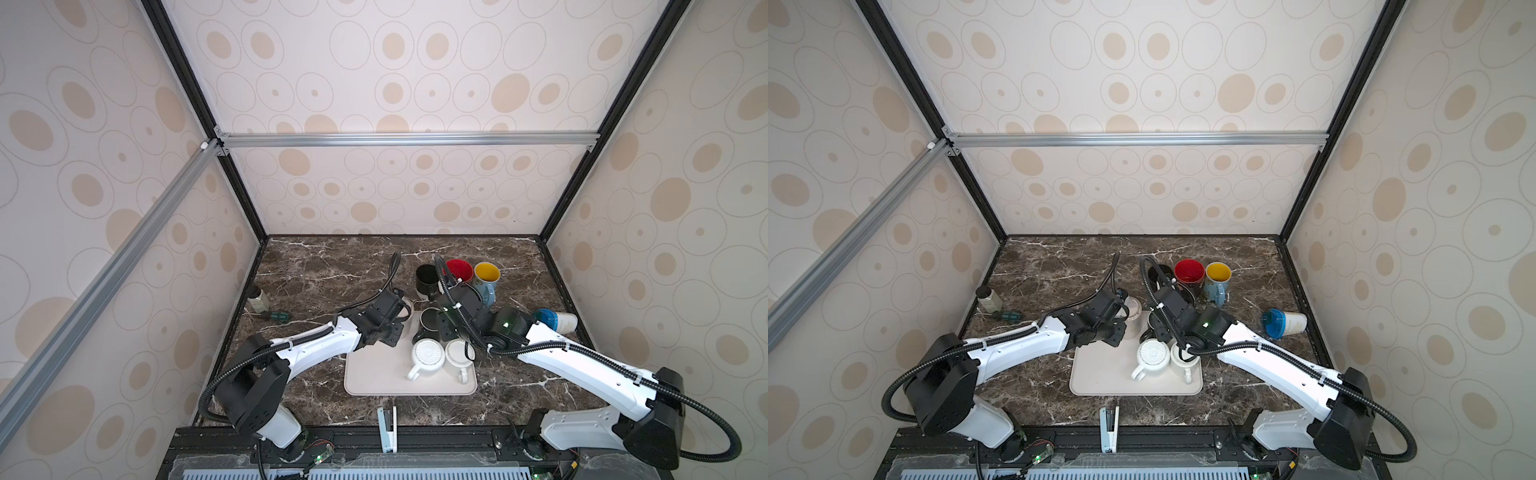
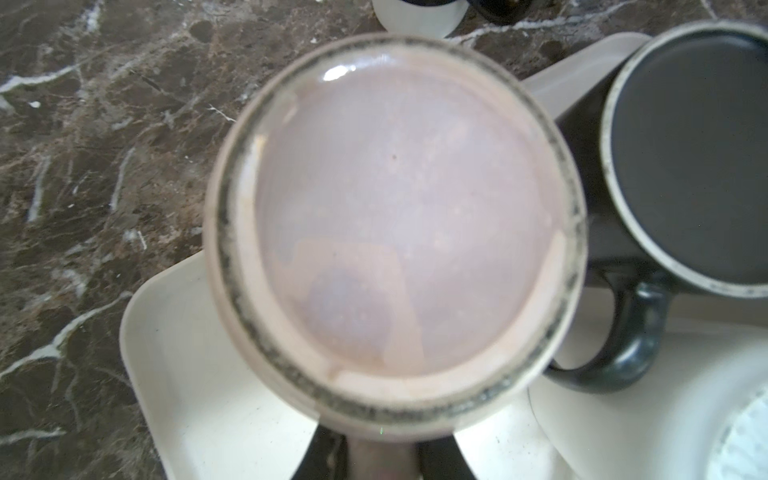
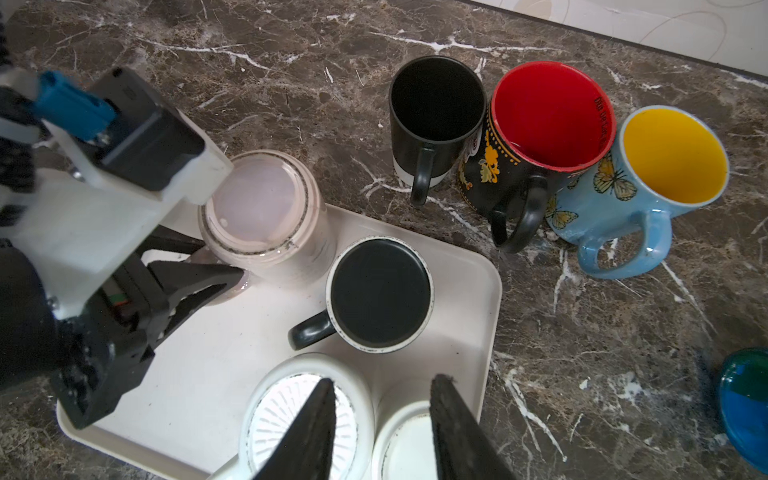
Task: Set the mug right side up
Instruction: 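Close the left gripper on the pink mug's base, then lift and tilt the pink mug with the left gripper while right gripper approaches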
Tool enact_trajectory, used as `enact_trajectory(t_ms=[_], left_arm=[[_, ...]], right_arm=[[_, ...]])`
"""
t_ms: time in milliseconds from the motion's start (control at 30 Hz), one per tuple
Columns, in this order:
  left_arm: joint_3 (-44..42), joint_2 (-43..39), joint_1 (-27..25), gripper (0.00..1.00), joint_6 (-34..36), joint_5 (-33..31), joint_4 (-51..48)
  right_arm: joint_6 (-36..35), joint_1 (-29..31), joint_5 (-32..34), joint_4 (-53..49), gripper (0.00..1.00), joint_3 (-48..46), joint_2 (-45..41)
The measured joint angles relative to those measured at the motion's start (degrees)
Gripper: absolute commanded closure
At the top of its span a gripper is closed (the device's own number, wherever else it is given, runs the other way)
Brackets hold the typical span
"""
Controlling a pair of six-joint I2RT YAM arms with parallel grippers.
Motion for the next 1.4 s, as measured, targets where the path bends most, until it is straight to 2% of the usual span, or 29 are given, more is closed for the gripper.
enact_trajectory(t_ms=[433,600,800,1167,1400], left_arm=[[-1.57,-4.79,0.59,1.0,0.42,-1.29,-0.98],[-2.95,-7.5,1.84,1.0,0.48,-0.02,-0.96],[-3.39,-13.05,4.87,1.0,0.42,1.86,-0.46],[-3.85,-23.74,8.41,1.0,-5.44,11.28,7.56],[-4.87,-28.7,9.4,1.0,-12.5,17.9,16.02]], right_arm=[[1.2,-0.02,-4.26,3.96,0.61,-2.4,-0.04],[2.27,0.0,-7.02,7.28,0.52,-3.56,-0.13],[2.32,-0.02,-11.3,13.57,0.49,-7.67,-2.95],[4.39,-0.15,-18.93,25.29,0.49,-11.5,-7.41],[10.62,-3.93,-30.62,43.06,0.47,-20.68,-8.96]])
